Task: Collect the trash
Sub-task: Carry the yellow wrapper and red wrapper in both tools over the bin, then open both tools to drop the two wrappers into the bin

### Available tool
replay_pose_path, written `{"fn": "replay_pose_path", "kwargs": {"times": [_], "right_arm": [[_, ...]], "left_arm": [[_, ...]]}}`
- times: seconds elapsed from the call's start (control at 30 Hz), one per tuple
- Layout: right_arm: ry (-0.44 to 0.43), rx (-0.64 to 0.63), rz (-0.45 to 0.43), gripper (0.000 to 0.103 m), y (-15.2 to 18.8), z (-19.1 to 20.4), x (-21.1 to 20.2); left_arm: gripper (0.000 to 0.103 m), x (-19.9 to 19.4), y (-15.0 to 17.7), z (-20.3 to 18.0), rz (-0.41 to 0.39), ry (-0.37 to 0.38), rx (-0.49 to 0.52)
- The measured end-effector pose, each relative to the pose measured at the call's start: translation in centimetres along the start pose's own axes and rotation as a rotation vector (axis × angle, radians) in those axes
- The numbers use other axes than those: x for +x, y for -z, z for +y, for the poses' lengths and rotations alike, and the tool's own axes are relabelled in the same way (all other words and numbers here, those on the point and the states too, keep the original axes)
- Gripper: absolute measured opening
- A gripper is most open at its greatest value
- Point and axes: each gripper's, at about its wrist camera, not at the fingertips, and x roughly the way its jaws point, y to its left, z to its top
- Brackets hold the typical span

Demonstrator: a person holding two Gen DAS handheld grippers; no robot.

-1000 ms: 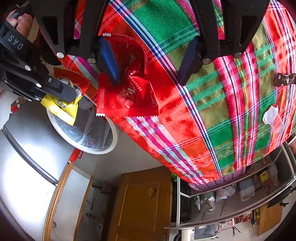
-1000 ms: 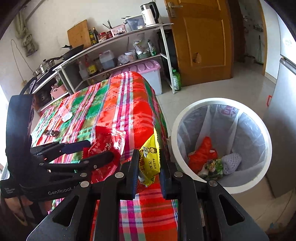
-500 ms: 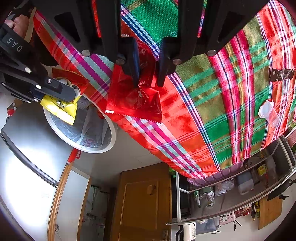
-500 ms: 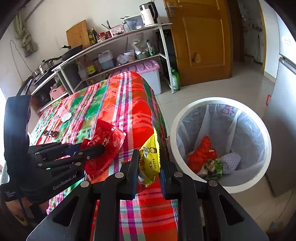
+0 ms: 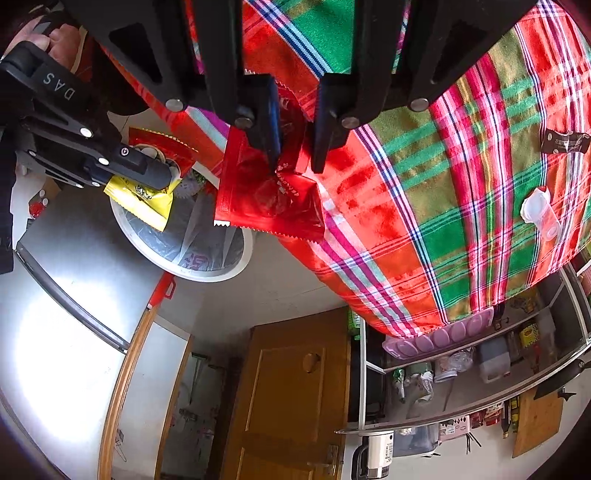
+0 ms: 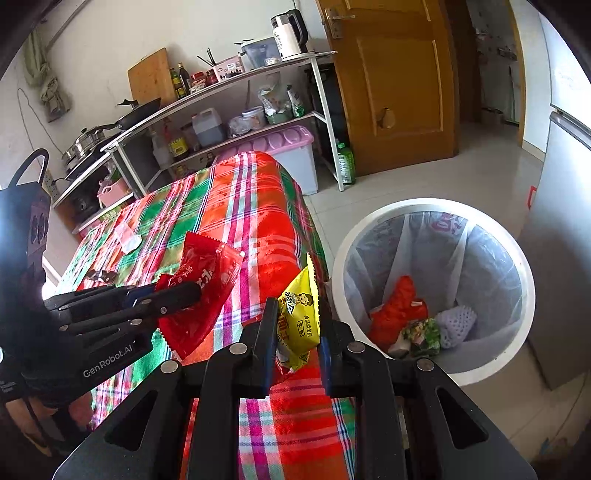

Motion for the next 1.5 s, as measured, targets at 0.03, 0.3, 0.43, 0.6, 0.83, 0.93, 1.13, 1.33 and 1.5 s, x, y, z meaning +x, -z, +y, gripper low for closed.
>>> {"fn": "replay_pose_path", "kwargs": {"times": [0.03,0.3,0.43,0.6,0.83,0.93,1.13,1.33,1.5], "right_arm": [[0.005,0.004,-0.006,0.019,-0.2,-0.3,-0.2],[0.065,0.057,-0.06,0.019,-1.4,-3.9,-2.5],[0.113,0.074,-0.067,0.019,-2.1,-6.3,-3.1],[0.171,0.097,-0.04,0.019,-2.3,-9.2,-2.6],[0.222,0.142,0.037,0.02,-1.6,-13.1,-0.3],[0.238,0.15,0.072,0.02,-1.4,-14.3,1.1],[0.232,0.163,0.125,0.03,-1.1,-15.6,3.0],[0.234,0.177,0.108,0.051,-1.0,-15.6,3.0],[0.234,0.193,0.091,0.051,-1.0,-15.2,2.3]], "left_arm": [[0.015,-0.1,-0.3,-0.2,-0.004,0.005,0.004],[0.015,0.6,-3.0,-3.6,-0.026,0.067,0.043],[0.015,1.8,-4.3,-5.9,-0.022,0.094,0.069],[0.016,4.2,-5.1,-8.8,0.016,0.133,0.094],[0.016,8.3,-5.6,-10.8,0.095,0.141,0.093],[0.017,9.7,-5.6,-10.9,0.124,0.127,0.087],[0.028,10.4,-5.2,-10.7,0.143,0.111,0.056],[0.046,9.8,-5.1,-9.9,0.144,0.113,0.036],[0.06,8.5,-4.9,-9.2,0.116,0.103,0.022]]}}
